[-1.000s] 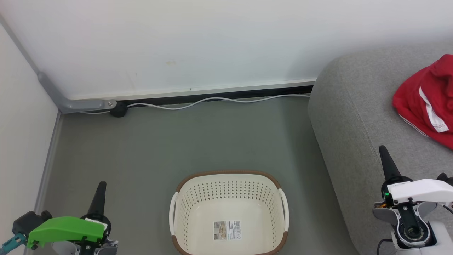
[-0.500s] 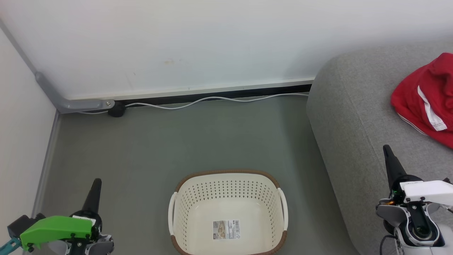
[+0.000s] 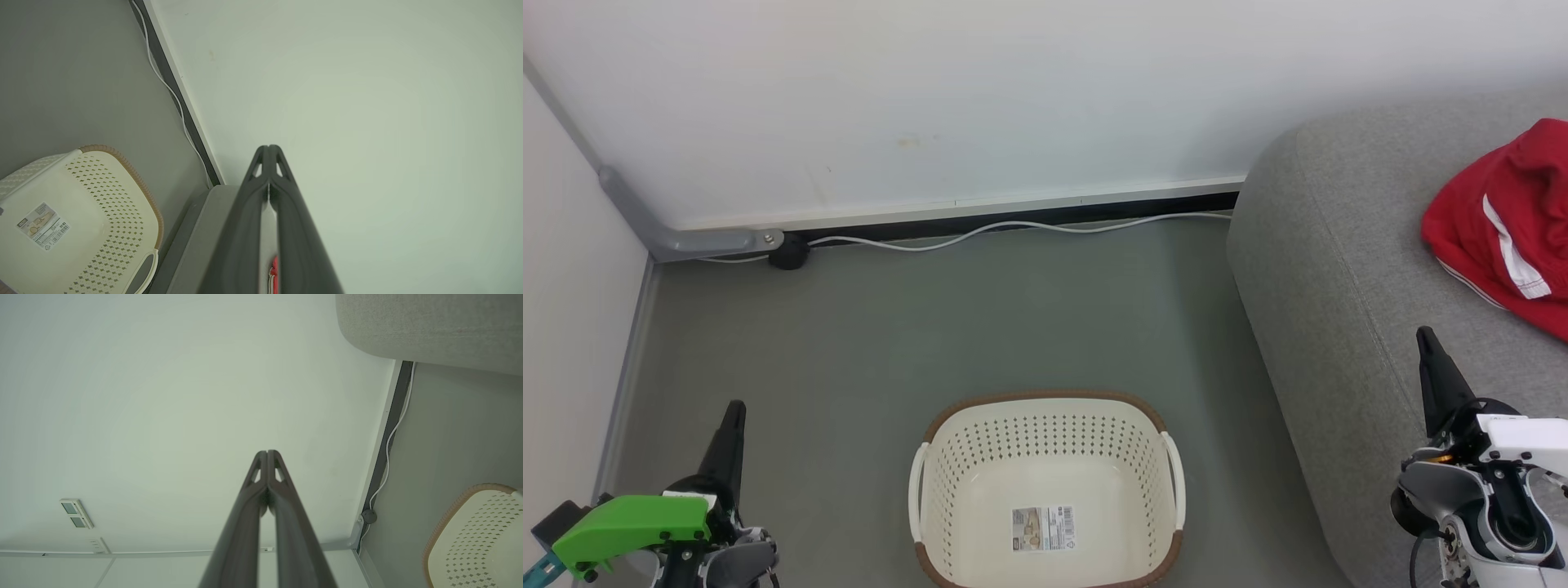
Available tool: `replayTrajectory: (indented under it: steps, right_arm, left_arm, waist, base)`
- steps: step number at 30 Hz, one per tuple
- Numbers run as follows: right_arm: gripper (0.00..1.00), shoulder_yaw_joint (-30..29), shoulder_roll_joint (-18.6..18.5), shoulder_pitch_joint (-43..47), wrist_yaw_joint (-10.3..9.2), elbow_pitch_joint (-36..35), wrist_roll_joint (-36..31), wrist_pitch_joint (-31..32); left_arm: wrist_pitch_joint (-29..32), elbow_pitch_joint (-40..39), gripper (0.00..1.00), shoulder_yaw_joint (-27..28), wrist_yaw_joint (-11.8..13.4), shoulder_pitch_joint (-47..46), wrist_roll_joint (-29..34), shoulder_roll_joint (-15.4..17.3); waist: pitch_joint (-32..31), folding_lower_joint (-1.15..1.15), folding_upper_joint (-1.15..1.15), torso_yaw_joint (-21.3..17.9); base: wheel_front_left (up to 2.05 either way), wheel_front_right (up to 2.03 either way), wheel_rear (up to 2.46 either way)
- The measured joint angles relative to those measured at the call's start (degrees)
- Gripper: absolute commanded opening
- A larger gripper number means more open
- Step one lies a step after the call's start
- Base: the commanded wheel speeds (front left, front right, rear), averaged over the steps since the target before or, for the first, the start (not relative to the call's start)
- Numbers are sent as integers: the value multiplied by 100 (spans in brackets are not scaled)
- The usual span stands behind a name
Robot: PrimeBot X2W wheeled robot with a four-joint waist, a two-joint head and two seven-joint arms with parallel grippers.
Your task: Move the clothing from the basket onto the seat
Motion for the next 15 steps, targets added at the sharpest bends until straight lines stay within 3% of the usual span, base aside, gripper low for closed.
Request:
replayTrajectory:
  steps: [15]
  right_arm:
    - [0,-15,0,-2,5,-5,165,32]
  left_arm:
    - [43,44,0,47,-32,-69,-114,-34]
  waist:
    - [1,0,0,-2]
  base:
    - [0,0,0]
